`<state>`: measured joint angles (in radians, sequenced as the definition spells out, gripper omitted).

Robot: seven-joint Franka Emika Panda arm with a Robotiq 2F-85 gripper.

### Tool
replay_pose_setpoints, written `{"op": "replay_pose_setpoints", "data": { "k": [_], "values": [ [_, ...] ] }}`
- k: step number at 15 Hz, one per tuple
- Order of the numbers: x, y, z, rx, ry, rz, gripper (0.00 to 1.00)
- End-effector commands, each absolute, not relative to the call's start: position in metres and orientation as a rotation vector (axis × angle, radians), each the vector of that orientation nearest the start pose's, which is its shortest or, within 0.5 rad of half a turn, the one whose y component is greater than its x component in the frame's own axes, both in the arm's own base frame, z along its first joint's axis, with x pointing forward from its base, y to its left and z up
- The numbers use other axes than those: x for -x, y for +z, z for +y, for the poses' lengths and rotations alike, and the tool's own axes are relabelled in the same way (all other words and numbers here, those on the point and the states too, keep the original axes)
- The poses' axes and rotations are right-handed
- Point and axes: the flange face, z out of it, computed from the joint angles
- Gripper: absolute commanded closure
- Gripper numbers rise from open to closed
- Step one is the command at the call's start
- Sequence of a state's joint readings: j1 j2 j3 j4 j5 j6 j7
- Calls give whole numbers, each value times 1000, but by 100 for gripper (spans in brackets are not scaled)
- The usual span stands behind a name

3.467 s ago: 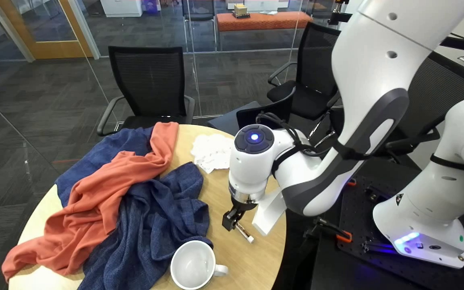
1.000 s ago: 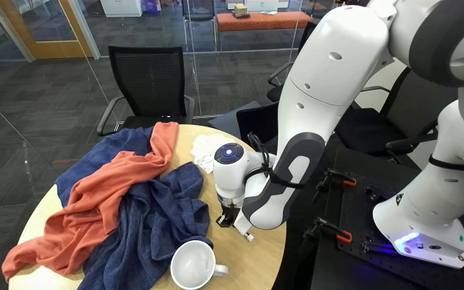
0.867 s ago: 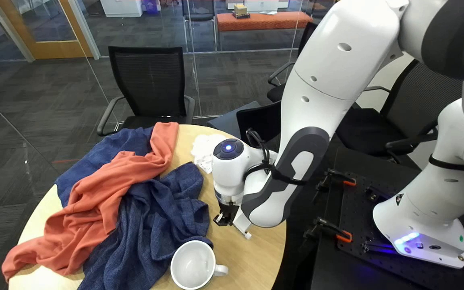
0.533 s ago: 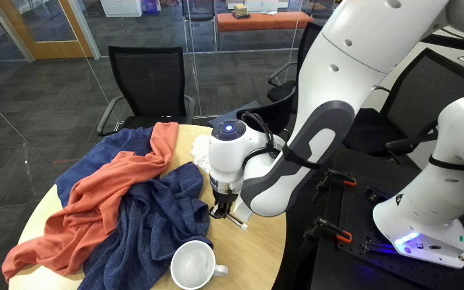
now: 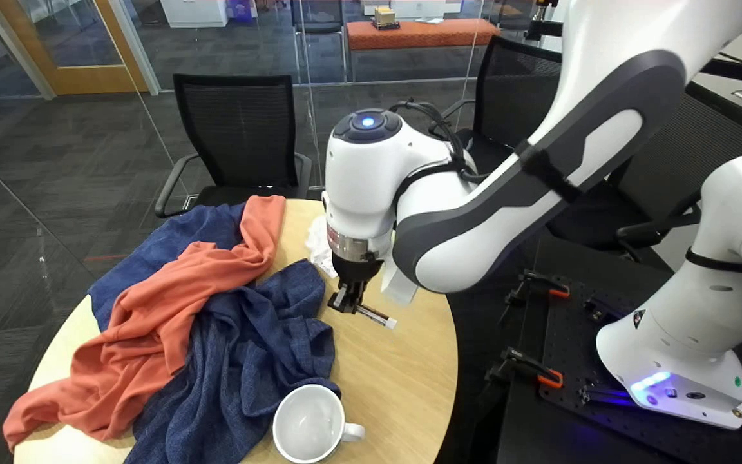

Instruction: Pick the marker and put it in the cup

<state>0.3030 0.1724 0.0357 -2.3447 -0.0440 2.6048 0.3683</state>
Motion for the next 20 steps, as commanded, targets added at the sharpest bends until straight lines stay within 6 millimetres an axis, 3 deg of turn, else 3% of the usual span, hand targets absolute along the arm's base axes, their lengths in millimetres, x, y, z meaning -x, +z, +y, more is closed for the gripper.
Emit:
{"op": "replay_pose_setpoints", "data": {
  "k": [1, 4, 5, 7, 11, 12, 20],
  "values": [
    [-486, 310, 166, 3135, -164, -121, 95],
    [-480, 331, 162, 3127, -160, -200, 95],
    [-491, 316, 169, 3128, -172, -150, 81],
    [-489, 326, 166, 3129, -176, -173, 81],
    [-486, 326, 166, 3130, -173, -176, 81],
    [-486, 326, 166, 3130, -172, -176, 95],
    [-499, 306, 165, 3047, -208, -329, 95]
  ]
}}
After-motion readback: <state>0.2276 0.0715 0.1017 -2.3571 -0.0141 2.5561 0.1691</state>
